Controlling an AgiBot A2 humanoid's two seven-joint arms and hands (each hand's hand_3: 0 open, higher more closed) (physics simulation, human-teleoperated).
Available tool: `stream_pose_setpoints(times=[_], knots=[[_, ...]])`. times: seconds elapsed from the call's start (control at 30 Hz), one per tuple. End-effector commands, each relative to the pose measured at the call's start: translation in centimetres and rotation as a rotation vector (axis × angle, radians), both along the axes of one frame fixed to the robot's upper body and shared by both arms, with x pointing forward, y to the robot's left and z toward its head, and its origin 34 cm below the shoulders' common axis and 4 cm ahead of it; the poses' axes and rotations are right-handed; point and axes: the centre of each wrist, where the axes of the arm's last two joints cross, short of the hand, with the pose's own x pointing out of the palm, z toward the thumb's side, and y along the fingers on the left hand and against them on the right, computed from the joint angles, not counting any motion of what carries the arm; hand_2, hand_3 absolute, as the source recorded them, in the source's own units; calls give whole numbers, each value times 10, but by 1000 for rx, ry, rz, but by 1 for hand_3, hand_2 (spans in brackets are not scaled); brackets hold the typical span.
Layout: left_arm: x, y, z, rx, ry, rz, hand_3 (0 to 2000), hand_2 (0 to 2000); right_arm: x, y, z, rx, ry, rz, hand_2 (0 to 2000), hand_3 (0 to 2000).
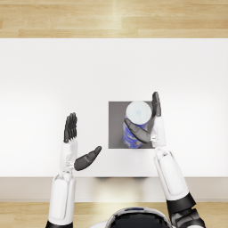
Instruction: Pick up the blue can on the left and place it in the middle, then pick up the blue can on the right and place it on top of the can in the middle
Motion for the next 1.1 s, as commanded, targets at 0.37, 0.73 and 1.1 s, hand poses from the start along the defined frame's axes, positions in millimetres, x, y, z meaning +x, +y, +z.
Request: stream_pose_setpoints(times=[0.37,0.73,1.1], knots=[[0,17,33,-29,-139,76,0,0,-34,-59,92,116,-380,-150,0,0],[19,48,41,-28,-147,187,0,0,-32,-117,63,30,-557,-163,0,0],[25,52,36,-34,-119,199,0,0,-32,-117,60,26,-568,-153,0,0]])
